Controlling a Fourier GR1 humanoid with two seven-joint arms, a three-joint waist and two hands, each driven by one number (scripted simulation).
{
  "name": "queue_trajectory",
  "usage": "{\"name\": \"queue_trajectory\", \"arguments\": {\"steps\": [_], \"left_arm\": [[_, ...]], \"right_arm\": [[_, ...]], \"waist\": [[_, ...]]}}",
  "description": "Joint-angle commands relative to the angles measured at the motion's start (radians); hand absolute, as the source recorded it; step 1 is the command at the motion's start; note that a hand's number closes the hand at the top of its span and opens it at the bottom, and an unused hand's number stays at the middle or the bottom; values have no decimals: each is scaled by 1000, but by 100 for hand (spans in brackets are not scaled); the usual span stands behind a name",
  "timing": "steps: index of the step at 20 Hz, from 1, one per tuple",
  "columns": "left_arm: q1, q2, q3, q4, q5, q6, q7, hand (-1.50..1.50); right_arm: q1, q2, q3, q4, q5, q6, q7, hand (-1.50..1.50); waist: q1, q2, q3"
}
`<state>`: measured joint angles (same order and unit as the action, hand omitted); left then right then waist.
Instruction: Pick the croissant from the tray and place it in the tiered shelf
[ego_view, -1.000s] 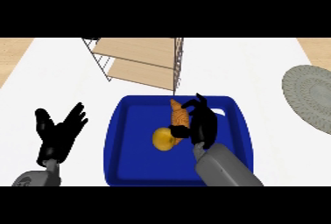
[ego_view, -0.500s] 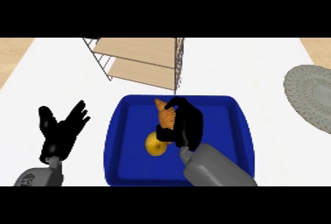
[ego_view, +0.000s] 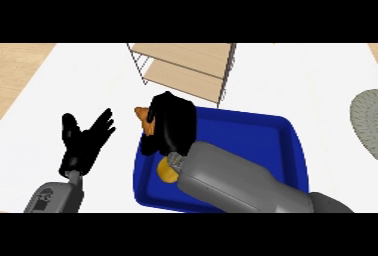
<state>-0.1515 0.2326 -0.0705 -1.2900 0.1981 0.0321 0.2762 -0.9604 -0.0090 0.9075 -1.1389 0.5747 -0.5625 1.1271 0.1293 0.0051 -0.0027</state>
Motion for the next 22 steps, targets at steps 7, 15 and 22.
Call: {"name": "queue_trajectory", "arguments": {"steps": [7,15,22], "left_arm": [[17,6,11,36,-8,2,-8,0],[33,19,30,5,2,9,18,0],[72,15,40,-11,4,11,-3,0]], "right_arm": [[-463,8,-84,43,-4,101,358,150],[-721,8,-207,243,-48,178,360,150],[-849,8,-311,434,-29,109,301,150]], "waist": [[-35,-22,-5],[-64,-15,-3],[-83,-5,-1]]}}
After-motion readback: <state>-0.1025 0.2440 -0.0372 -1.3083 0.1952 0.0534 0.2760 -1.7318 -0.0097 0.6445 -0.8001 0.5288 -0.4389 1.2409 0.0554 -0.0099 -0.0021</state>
